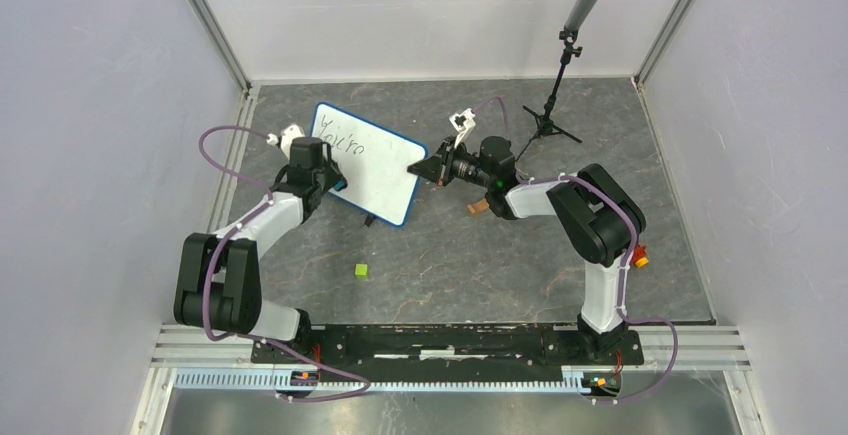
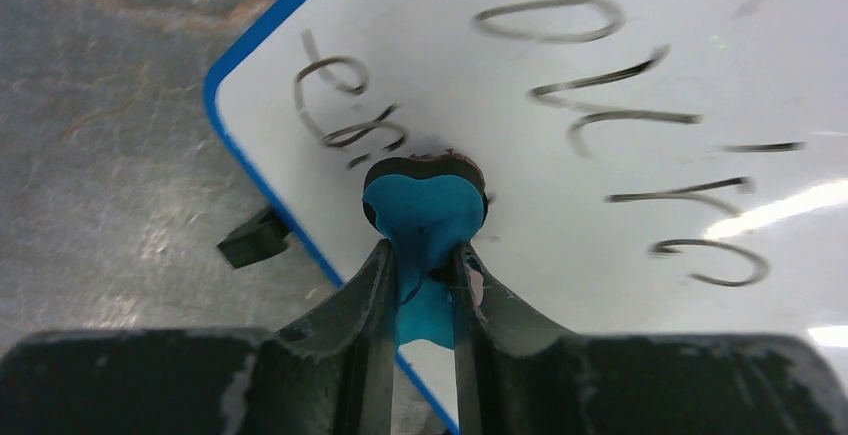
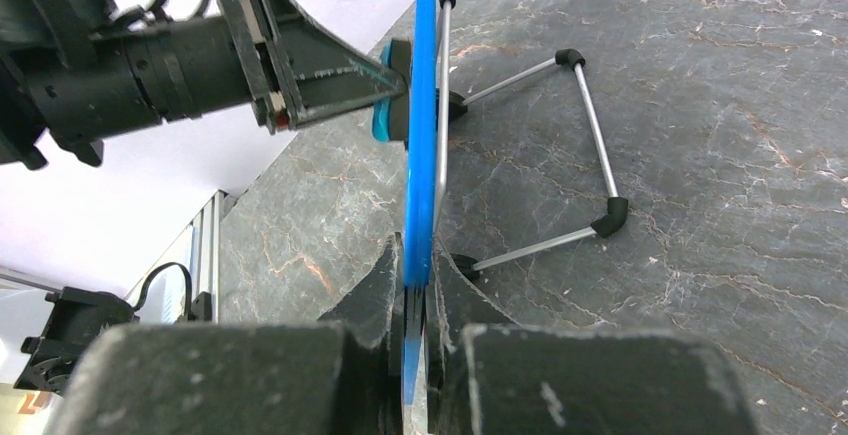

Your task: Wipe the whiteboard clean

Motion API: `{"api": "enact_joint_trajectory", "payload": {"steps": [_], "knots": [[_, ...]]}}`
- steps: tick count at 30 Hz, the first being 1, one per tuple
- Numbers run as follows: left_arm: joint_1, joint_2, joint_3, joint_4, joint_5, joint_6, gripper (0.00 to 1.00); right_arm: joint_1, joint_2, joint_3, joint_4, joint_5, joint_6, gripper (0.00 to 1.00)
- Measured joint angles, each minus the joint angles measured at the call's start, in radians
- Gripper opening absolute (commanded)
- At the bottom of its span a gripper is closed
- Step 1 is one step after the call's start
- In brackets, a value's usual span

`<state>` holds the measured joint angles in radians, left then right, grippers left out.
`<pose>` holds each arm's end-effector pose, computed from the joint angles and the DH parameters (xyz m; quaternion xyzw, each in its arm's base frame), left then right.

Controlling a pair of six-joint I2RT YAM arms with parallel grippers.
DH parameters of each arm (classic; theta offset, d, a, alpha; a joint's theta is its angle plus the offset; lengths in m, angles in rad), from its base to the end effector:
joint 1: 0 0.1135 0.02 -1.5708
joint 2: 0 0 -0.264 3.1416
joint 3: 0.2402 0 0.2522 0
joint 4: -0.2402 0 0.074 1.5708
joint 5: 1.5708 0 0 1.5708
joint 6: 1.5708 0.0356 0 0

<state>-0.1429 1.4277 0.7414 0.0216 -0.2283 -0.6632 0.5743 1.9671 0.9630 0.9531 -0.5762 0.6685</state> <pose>0.2935 -0.0341 0.1990 -0.2779 0.8504 -0.0764 0.4402 0.3318 0.2378 0.1773 -0.1628 0.7035 0.5520 0.4171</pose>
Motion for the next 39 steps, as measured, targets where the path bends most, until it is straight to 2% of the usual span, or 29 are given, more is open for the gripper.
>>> {"api": "enact_joint_trajectory", "payload": {"steps": [10,14,19,26,30,35,39], "knots": [[-0.118,0.037,0.275,-0.003,0.003,0.022,0.11,0.006,0.0,0.006,-0.001,-0.004,-0.007,0.0],[-0.14,0.058,0.327,0.011,0.008,0.025,0.11,0.006,0.0,0.009,-0.005,-0.005,-0.009,0.0],[-0.132,0.065,0.303,0.045,0.014,0.024,0.11,0.006,0.001,0.01,-0.012,0.001,-0.005,0.0],[-0.072,0.006,0.078,0.141,0.013,-0.009,0.11,0.005,0.006,0.011,-0.013,0.005,0.007,0.0],[-0.049,0.0,0.01,0.151,-0.003,-0.023,0.1,0.005,0.009,0.011,-0.013,0.011,0.016,0.0],[-0.081,-0.003,0.025,0.131,-0.044,-0.013,0.1,0.005,0.009,0.011,-0.011,0.01,0.018,0.0],[-0.172,0.014,0.117,0.027,-0.127,0.04,0.12,0.004,0.009,0.011,-0.008,0.009,0.016,0.0]]}}
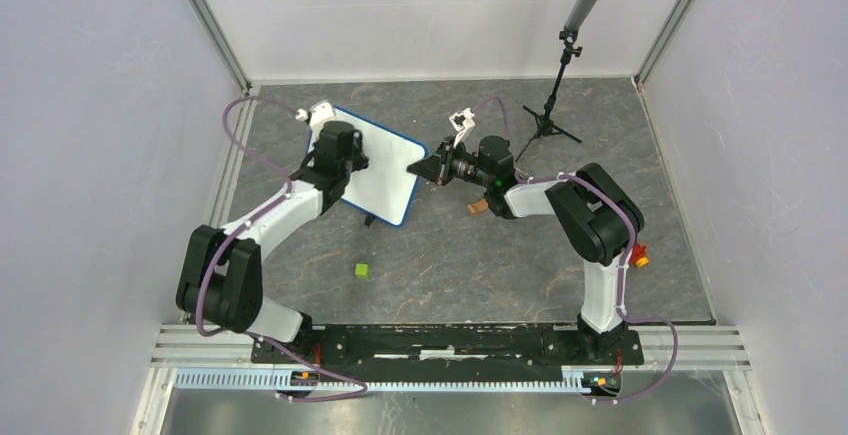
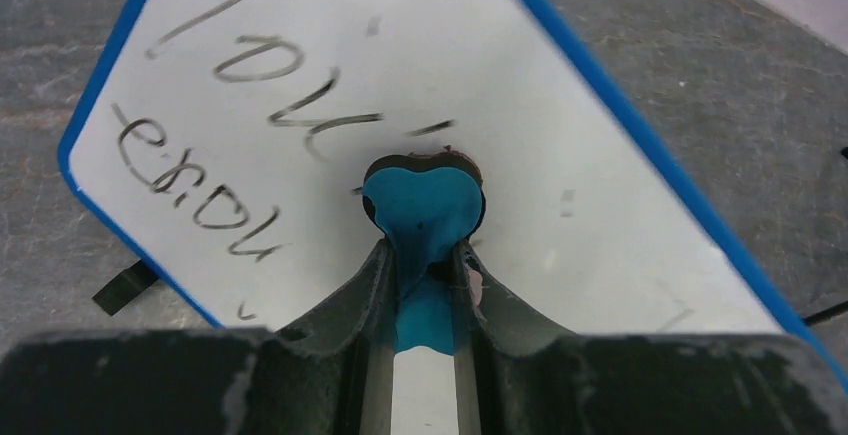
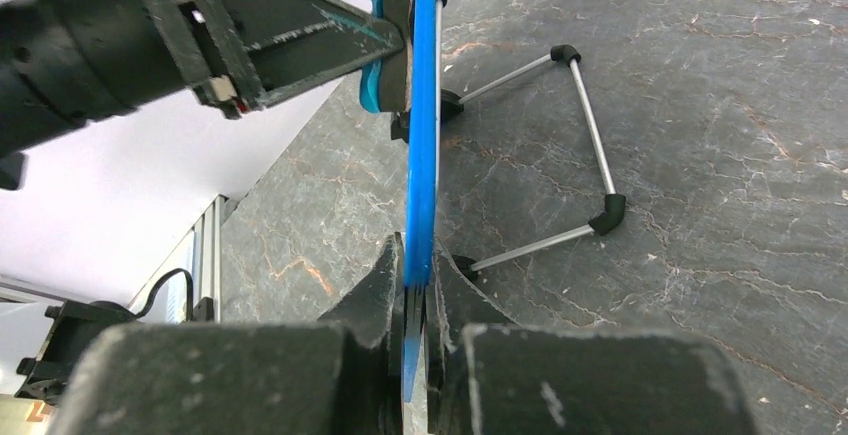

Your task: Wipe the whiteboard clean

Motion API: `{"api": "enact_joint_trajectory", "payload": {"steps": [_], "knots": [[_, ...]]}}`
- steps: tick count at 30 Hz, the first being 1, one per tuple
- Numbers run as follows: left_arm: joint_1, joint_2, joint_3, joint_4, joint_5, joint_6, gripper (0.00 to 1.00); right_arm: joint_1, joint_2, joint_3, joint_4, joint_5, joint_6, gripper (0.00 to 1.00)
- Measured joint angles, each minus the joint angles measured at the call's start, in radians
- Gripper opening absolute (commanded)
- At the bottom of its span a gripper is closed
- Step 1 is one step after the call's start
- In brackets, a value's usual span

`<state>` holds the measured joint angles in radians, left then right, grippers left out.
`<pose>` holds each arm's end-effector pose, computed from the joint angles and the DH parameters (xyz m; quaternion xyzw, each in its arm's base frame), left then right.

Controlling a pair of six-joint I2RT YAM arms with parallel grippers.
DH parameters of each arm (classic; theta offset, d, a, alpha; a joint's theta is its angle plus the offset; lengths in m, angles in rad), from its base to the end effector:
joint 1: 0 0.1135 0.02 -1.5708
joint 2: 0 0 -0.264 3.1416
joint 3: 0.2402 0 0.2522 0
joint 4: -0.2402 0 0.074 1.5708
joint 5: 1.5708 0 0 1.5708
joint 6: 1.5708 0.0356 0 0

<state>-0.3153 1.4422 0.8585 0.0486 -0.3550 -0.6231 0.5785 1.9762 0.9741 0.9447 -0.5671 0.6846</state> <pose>0.3042 -0.0862 0.2356 -0.2175 0.8317 -0.0835 0.5040 0.3332 0.2404 0.1760 -0.1548 0.7073 0.5533 0.4119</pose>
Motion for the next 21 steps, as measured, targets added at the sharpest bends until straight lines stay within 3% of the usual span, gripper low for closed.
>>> {"api": "enact_joint_trajectory", "payload": {"steps": [4,9,14,21], "knots": [[-0.087,0.043,0.135,-0.073,-0.04,0.049,0.13,-0.003,0.002,0.0,-0.002,0.001,0.002,0.0],[-0.101,0.083,0.215,-0.108,-0.047,0.064,0.12,-0.003,0.002,0.0,-0.009,0.008,0.005,0.0],[-0.041,0.086,0.201,-0.089,0.038,0.04,0.12,-0.004,0.003,0.0,-0.018,0.019,0.019,0.0],[0.125,0.062,0.05,0.057,0.148,-0.034,0.12,-0.004,0.005,0.002,-0.019,0.022,0.027,0.0]]}}
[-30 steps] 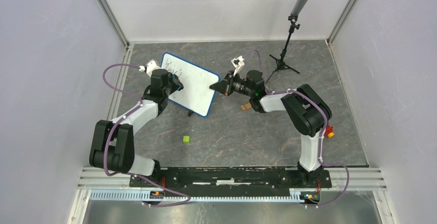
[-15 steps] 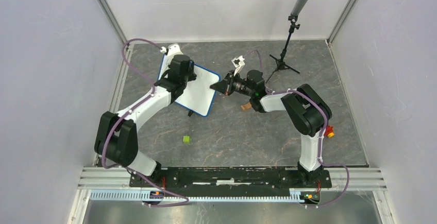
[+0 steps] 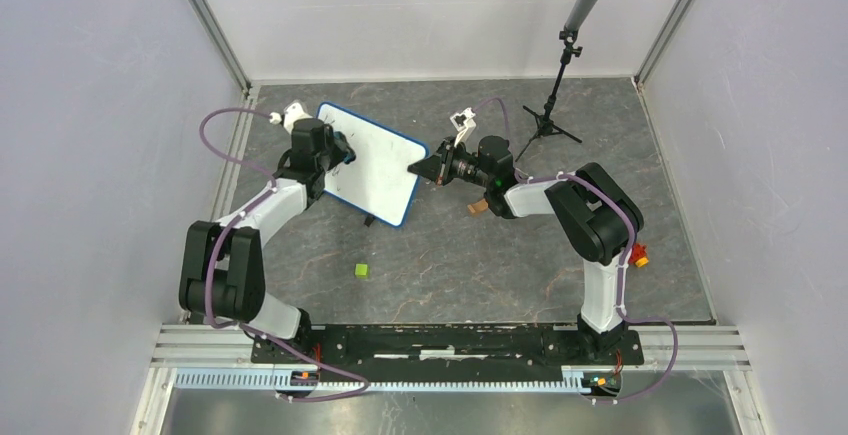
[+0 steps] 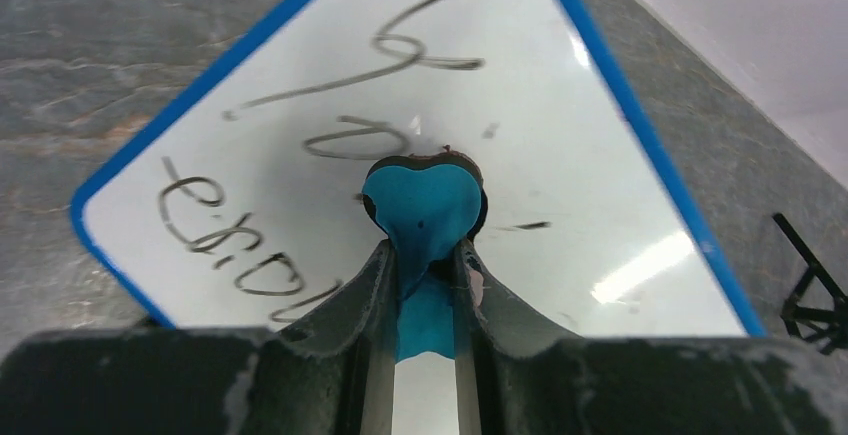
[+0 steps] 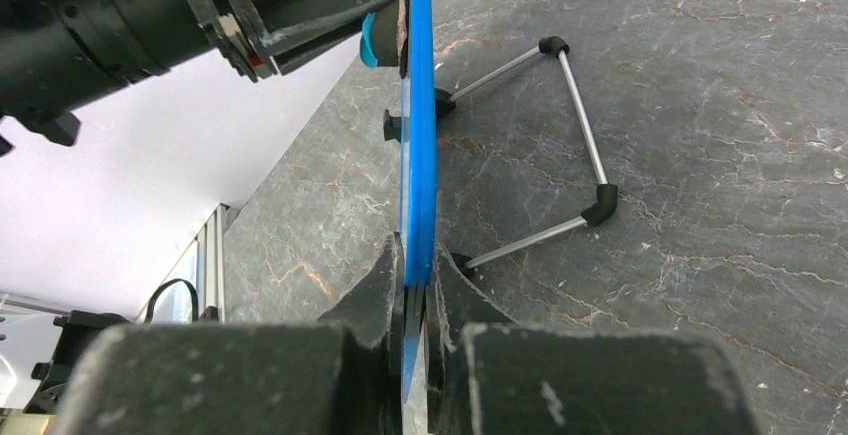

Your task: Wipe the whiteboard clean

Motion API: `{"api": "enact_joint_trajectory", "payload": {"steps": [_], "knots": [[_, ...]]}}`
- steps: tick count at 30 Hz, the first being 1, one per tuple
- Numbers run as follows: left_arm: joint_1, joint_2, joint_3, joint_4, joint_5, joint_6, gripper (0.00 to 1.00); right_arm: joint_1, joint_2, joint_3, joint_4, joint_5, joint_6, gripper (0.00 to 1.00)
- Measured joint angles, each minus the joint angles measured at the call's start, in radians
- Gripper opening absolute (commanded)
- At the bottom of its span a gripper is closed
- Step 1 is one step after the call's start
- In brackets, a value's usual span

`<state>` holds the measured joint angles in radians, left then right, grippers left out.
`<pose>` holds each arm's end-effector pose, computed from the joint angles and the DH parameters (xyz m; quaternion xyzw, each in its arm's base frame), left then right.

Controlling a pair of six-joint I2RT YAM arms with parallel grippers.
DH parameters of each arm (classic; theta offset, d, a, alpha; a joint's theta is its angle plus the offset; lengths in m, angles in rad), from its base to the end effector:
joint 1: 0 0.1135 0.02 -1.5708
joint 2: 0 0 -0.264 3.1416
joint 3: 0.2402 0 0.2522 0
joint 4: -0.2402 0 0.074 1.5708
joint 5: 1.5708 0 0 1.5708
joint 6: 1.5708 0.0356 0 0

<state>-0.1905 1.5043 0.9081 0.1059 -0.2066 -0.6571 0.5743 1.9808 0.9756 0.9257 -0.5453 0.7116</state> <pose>0.3302 -0.0562 0.2378 -0.2488 0.8176 -0.1298 0.5027 0.3353 0.2389 0.1727 -0.1337 0.7184 0.5501 0.4043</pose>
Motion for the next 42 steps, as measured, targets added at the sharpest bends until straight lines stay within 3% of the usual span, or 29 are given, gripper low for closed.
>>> {"api": "enact_joint_trajectory", "payload": {"steps": [9,17,25,34,42], "knots": [[0.039,-0.01,-0.059,0.043,0.013,-0.021,0.12,0.0,0.0,0.0,0.0,-0.004,0.0,0.0],[0.012,0.043,0.096,-0.114,0.007,0.003,0.12,0.0,0.0,0.0,0.003,-0.004,-0.001,0.0],[-0.031,0.055,0.168,-0.114,0.006,0.021,0.13,0.0,0.0,0.0,0.009,-0.011,-0.006,0.0],[0.014,0.039,0.083,-0.027,0.022,0.008,0.16,0.0,0.001,0.0,0.008,-0.012,-0.005,0.0],[0.152,0.024,-0.076,0.041,0.077,-0.074,0.16,0.0,0.003,0.0,0.012,-0.014,-0.001,0.0]]}}
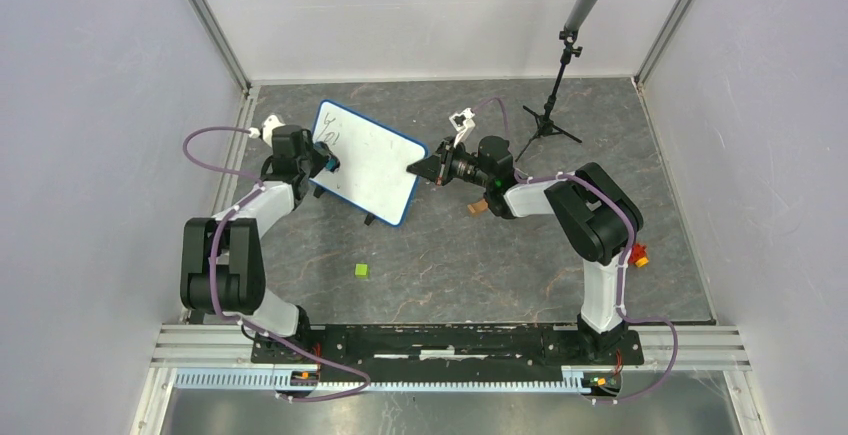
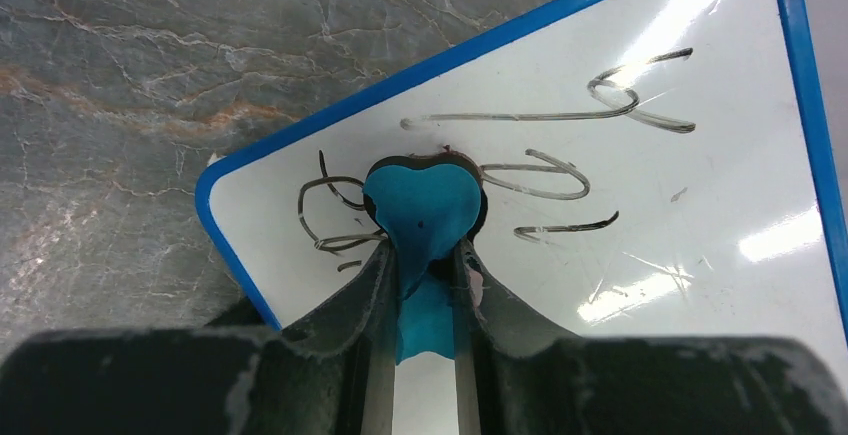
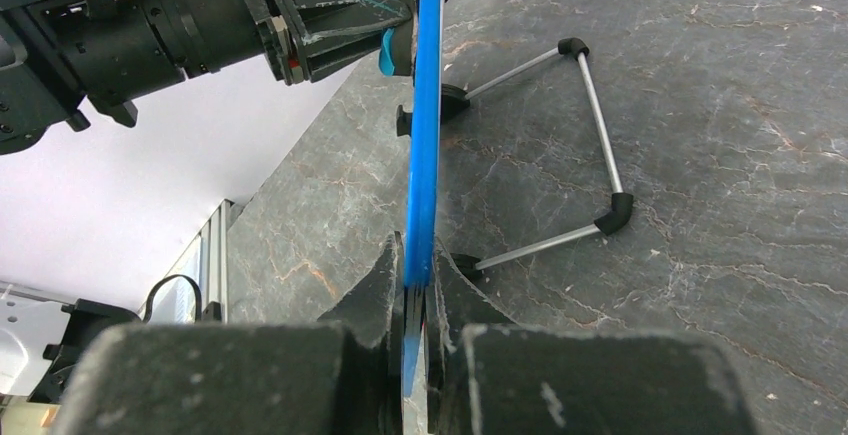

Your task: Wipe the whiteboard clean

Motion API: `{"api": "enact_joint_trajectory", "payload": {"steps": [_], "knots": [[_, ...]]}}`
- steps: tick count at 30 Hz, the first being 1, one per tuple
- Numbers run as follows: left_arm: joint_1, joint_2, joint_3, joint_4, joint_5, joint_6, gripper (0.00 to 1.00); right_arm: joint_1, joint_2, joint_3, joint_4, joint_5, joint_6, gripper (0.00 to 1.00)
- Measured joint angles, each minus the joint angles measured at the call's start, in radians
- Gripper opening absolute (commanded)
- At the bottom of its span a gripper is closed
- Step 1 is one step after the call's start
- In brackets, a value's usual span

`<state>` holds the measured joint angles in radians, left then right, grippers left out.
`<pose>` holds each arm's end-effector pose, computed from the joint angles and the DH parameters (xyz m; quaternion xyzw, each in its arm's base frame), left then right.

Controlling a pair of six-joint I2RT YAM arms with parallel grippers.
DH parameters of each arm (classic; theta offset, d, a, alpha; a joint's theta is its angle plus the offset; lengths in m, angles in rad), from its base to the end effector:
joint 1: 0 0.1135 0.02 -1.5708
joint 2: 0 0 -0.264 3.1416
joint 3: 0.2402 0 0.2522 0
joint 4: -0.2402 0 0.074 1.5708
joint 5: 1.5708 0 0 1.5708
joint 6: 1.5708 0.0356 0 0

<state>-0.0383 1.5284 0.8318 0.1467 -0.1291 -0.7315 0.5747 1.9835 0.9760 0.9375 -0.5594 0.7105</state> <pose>0.3283 -0.0080 0.2090 -0.3254 0.8082 -0.1309 0.4730 0.3350 0.2395 0.1730 -0.1401 0.7141 0.5544 0.4037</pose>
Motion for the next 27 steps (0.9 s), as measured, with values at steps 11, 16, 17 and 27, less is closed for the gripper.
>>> {"api": "enact_joint_trajectory", "payload": {"steps": [11,16,17,27], "knots": [[0.009,0.019,0.066,-0.069,0.035,-0.016,0.15,0.003,0.001,0.0,0.011,-0.009,-0.01,0.0],[-0.023,0.056,0.195,-0.114,0.042,-0.016,0.15,0.003,0.002,0.0,0.011,-0.009,-0.01,0.0],[-0.028,0.063,0.217,-0.114,0.048,-0.016,0.15,0.003,0.002,0.0,0.011,-0.009,-0.01,0.0],[-0.042,0.083,0.29,-0.111,0.069,-0.015,0.15,0.005,0.007,0.006,0.014,-0.01,-0.01,0.0]]}}
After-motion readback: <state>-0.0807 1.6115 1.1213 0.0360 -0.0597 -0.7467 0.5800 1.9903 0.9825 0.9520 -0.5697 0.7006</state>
